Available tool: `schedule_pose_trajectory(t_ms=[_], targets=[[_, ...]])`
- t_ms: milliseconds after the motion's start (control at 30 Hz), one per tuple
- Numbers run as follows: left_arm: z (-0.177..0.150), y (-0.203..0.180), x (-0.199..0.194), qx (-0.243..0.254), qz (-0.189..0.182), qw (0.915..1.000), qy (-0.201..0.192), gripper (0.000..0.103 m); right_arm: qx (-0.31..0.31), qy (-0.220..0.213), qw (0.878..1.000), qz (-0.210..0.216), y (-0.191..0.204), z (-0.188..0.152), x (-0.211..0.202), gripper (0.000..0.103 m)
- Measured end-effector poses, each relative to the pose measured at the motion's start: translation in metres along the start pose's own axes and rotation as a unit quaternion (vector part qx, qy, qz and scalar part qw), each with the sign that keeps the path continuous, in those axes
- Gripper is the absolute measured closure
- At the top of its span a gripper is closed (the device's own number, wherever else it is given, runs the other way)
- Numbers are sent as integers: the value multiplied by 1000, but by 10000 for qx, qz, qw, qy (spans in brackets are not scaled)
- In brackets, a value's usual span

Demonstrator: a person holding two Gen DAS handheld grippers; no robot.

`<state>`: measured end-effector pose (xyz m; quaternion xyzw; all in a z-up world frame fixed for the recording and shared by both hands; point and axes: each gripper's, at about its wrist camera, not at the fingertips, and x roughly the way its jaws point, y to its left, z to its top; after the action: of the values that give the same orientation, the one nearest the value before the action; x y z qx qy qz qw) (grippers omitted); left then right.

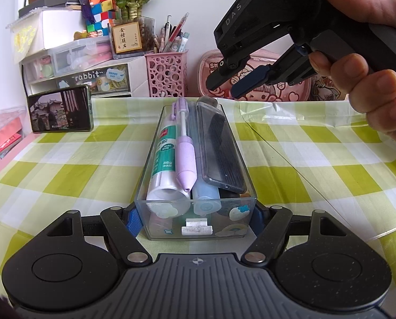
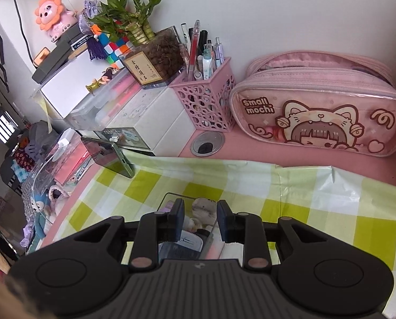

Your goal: Organize stationery

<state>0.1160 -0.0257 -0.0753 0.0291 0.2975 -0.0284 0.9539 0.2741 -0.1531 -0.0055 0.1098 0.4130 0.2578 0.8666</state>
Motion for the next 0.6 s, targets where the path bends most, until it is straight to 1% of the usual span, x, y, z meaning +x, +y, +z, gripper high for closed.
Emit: schedule_pose_trajectory(t_ms=[100,167,333,500,600], targets=[[0,0,0,-24,-3,10000,7,30,19,-208,9998,61,1,-15,-19,53],[1,0,0,-16,-4,10000,17,30,63,-235,9996,144,1,-26,-28,53],[3,0,2,9,7,10000,98,30,176,-196,9995,160,5,-57,-45,52],[13,2,6,-54,-16,9993,372,30,356,-340,9986,203,5,-85,-60,51],[19,4,11,-73,-44,9985,541,30,496,-456,9977,81,2,-98,-66,49]])
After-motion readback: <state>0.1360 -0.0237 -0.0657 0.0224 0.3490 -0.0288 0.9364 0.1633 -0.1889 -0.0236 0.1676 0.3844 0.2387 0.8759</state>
